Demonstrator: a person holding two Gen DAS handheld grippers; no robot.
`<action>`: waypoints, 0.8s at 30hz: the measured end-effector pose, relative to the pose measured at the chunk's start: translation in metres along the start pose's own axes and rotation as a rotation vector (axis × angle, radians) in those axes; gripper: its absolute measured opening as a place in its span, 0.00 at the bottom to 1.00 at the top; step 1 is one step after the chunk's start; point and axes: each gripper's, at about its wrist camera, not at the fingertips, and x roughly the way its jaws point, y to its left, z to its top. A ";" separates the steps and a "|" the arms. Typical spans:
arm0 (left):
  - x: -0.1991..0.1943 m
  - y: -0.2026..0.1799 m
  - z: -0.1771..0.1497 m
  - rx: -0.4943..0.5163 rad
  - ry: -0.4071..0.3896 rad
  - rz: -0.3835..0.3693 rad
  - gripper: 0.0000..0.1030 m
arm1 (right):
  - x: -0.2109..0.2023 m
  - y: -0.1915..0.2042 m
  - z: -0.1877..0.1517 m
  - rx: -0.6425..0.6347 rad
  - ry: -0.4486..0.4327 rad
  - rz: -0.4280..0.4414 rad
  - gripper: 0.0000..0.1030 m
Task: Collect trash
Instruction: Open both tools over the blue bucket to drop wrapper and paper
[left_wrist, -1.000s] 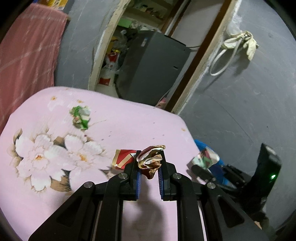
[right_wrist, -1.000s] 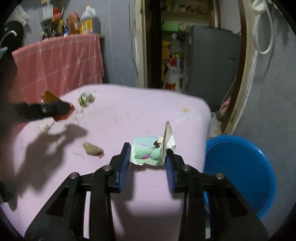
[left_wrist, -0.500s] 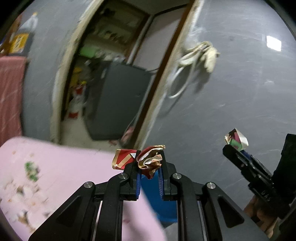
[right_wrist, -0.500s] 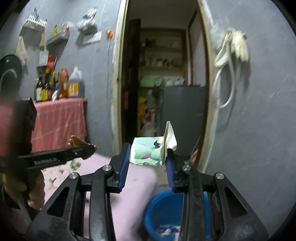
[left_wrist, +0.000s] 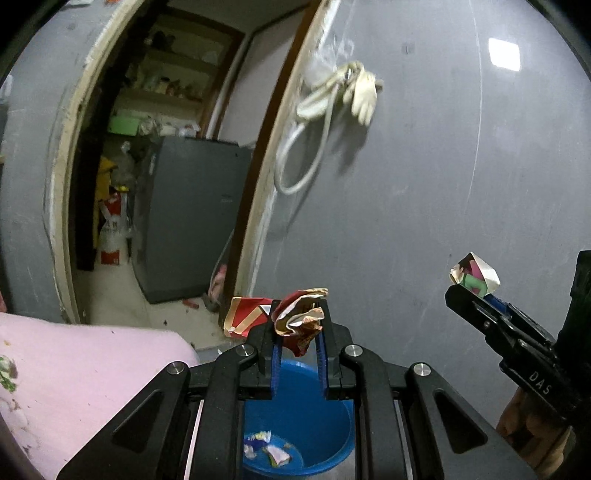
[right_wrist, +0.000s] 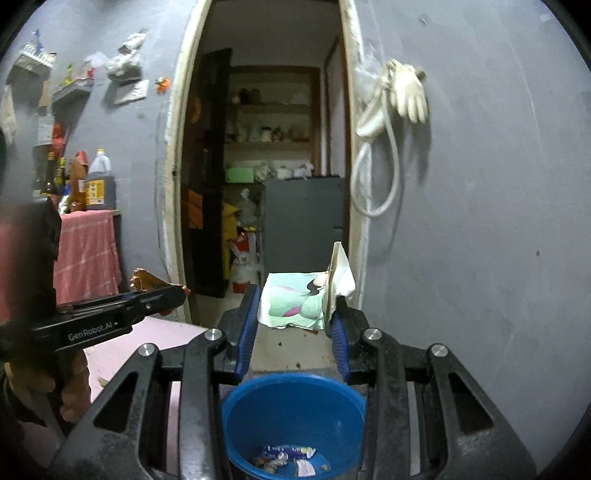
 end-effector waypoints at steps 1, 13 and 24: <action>0.008 -0.003 -0.004 0.005 0.027 0.006 0.12 | 0.003 -0.004 -0.005 0.010 0.013 -0.003 0.35; 0.088 0.004 -0.056 -0.091 0.339 0.016 0.13 | 0.066 -0.037 -0.086 0.133 0.292 -0.006 0.36; 0.130 0.020 -0.087 -0.131 0.477 0.068 0.32 | 0.092 -0.051 -0.126 0.248 0.407 0.027 0.37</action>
